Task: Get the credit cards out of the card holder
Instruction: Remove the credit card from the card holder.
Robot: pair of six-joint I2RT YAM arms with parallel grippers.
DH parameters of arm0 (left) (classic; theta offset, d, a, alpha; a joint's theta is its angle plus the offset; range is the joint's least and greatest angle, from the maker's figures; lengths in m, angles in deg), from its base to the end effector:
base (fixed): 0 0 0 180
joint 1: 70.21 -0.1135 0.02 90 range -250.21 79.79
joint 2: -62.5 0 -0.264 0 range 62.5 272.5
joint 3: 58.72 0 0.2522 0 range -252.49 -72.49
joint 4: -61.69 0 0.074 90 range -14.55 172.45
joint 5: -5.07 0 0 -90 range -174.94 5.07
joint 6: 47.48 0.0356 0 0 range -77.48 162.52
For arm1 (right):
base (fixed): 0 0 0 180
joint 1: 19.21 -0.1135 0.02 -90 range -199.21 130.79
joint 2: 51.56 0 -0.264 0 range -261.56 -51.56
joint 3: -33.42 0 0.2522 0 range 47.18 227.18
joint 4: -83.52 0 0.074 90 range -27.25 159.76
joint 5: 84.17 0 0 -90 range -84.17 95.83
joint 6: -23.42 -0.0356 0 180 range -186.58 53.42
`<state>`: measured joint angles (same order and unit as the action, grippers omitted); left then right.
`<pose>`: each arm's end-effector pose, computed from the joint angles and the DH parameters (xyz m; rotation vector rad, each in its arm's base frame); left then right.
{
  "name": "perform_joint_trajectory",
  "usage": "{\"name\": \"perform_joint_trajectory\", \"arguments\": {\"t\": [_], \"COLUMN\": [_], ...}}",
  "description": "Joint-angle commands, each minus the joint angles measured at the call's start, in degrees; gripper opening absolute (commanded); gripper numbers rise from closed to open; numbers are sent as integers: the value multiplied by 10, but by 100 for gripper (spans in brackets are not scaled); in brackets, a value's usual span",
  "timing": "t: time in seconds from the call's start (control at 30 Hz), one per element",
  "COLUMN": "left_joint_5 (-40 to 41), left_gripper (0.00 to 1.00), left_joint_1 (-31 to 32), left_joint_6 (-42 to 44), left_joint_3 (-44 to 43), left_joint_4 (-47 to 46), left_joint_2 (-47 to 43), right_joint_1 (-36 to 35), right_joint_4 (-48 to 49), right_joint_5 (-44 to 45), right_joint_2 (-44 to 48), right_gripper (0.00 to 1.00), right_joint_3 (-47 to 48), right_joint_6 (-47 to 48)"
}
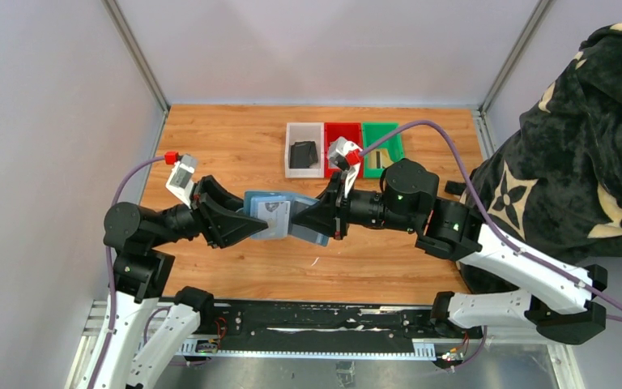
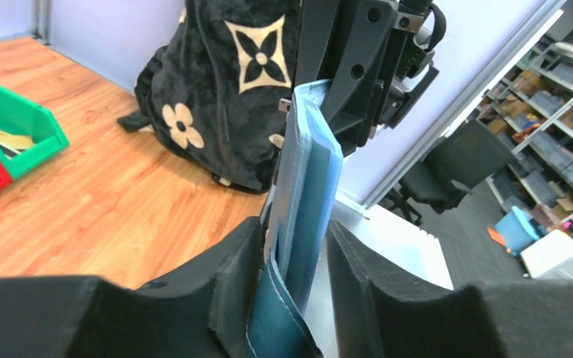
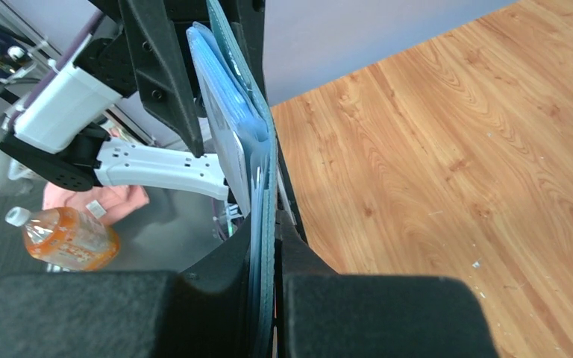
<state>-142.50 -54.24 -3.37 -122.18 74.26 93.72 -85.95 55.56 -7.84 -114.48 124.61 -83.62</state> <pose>0.0833 -0.0551 0.4162 0.6121 1.4427 -1.4841 0.0833 0.2151 0.4686 -0.9095 1.4713 1.3061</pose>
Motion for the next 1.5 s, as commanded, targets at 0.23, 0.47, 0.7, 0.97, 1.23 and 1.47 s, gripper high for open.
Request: {"name": "perform_joint_trajectory", "arguments": {"t": [0.23,0.47,0.7,0.97,1.23,1.47], "left_joint_5": [28,49,32,28,29,16], "left_gripper": [63,57,52,48,37,9], "left_joint_1": [4,4,4,4,4,4], "left_joint_6": [2,-8,-20,-37,-47,-55], "left_joint_3": [14,13,18,-9,-6,0], "left_joint_4": [19,20,15,-16,-28,-29], "left_joint_2": [-9,-9,-13,5,9,11], "right_joint_1": [40,47,58,62,68,84], "right_joint_4": [76,84,105,122,154,214], "right_joint_5": [-80,-82,-100,-134,-144,-174], "right_joint_2": [10,17,9,-2,0,0], "right_gripper": [0,0,0,0,0,3], "right_joint_3": [-18,-22,-31,-47,-64,-98], "right_joint_6": [-74,-87,-109,-123,-144,-180]}}
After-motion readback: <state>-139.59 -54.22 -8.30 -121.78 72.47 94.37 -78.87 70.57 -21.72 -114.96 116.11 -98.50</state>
